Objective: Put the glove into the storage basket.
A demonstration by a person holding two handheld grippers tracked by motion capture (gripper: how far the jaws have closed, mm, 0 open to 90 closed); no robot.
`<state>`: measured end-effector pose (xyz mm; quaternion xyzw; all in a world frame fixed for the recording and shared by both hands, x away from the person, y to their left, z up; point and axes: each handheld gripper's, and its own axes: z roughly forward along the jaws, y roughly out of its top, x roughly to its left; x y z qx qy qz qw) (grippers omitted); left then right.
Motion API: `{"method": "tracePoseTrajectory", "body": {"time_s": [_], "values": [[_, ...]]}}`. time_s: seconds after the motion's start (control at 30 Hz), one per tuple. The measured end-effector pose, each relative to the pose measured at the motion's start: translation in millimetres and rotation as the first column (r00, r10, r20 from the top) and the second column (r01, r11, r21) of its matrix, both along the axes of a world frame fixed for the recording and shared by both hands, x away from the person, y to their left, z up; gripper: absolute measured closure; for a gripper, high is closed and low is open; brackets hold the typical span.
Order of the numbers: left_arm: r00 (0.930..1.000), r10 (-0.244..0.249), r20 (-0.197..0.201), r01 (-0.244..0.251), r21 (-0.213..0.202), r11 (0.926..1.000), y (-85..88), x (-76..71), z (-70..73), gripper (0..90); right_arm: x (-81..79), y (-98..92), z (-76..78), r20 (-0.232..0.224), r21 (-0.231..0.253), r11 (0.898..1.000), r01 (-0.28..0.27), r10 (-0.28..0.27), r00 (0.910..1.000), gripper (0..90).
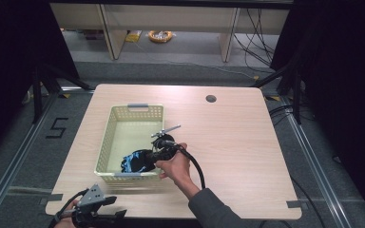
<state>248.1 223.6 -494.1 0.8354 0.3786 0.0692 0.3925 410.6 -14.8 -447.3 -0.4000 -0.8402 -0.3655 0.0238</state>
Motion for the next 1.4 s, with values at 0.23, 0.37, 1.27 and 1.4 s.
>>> {"method": "tracePoseTrajectory", "body": {"time_s": [0.23,0.37,1.27,1.4], "values": [[0.9998,0.007,0.017,-0.007,0.035,0.9994,1.0,0.2,-8.3,36.5,-2.1,0.5,-0.7,0.019,-0.027,1.000,-0.004,0.004,0.9998,84.6],[0.9998,0.009,0.020,-0.010,0.042,0.9991,1.0,0.3,-11.0,35.6,-2.7,1.4,-2.2,0.025,-0.039,0.999,-0.010,0.011,0.9996,83.1],[1.0000,-0.004,0.005,0.004,0.030,0.9995,1.3,0.5,-10.7,34.9,-5.3,10.3,8.7,0.068,-0.183,0.983,-0.016,0.029,0.9973,65.9],[0.9999,0.010,-0.011,-0.010,0.015,0.9998,1.1,0.0,-11.3,34.9,-6.0,11.5,10.2,0.058,-0.182,0.983,-0.017,0.028,0.9979,61.5]]}}
